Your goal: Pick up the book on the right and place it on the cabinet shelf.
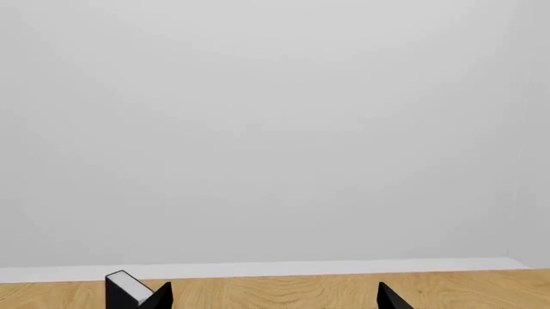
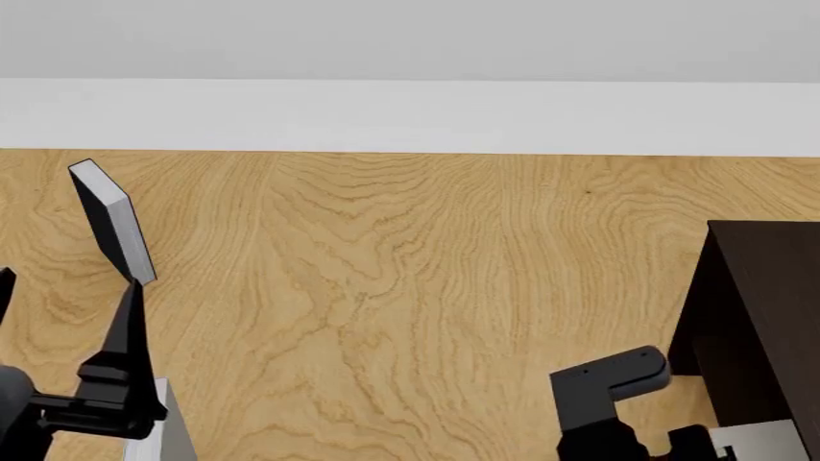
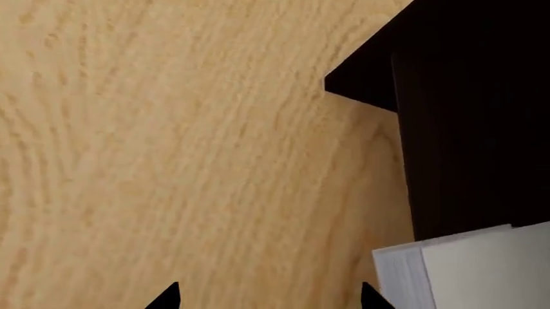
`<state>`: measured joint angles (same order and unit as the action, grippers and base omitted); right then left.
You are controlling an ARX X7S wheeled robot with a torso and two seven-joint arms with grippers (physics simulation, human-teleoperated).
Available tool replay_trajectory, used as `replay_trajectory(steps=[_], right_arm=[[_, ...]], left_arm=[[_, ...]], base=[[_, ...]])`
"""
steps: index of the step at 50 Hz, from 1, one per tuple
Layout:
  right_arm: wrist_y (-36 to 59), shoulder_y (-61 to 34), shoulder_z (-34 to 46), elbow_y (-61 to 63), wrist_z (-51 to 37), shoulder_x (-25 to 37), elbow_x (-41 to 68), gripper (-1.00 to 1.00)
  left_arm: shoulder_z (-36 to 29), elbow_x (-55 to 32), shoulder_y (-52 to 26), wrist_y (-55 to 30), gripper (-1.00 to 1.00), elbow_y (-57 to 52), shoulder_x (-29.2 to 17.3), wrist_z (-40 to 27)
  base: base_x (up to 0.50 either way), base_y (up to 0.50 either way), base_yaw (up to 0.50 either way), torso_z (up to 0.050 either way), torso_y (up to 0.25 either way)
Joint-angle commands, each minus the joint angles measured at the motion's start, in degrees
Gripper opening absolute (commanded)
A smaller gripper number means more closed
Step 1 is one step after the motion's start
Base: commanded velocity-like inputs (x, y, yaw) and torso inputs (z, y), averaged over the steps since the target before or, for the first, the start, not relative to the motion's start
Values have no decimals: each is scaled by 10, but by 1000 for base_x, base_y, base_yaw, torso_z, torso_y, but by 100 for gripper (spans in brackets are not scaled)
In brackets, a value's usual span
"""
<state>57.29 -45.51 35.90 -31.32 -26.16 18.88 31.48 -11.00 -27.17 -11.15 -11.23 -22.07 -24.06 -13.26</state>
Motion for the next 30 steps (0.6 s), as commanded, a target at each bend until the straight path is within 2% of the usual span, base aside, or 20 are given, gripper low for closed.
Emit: replay_trajectory(steps=[1, 19, 30], right_arm=[[-22, -23, 5, -59, 22, -2, -10, 100], [-48, -60, 19, -136, 39, -7, -33, 100], [-98, -92, 36, -225, 71, -27, -56, 100]], left_arm=[[-5, 4, -1, 2, 100, 5, 1, 0], [-12, 9, -4, 2, 100, 11, 1, -1], [-12, 10, -4, 4, 100, 14, 0, -3]], base=[[0, 0, 0, 0, 0], [0, 0, 0, 0, 0], [0, 0, 0, 0, 0]])
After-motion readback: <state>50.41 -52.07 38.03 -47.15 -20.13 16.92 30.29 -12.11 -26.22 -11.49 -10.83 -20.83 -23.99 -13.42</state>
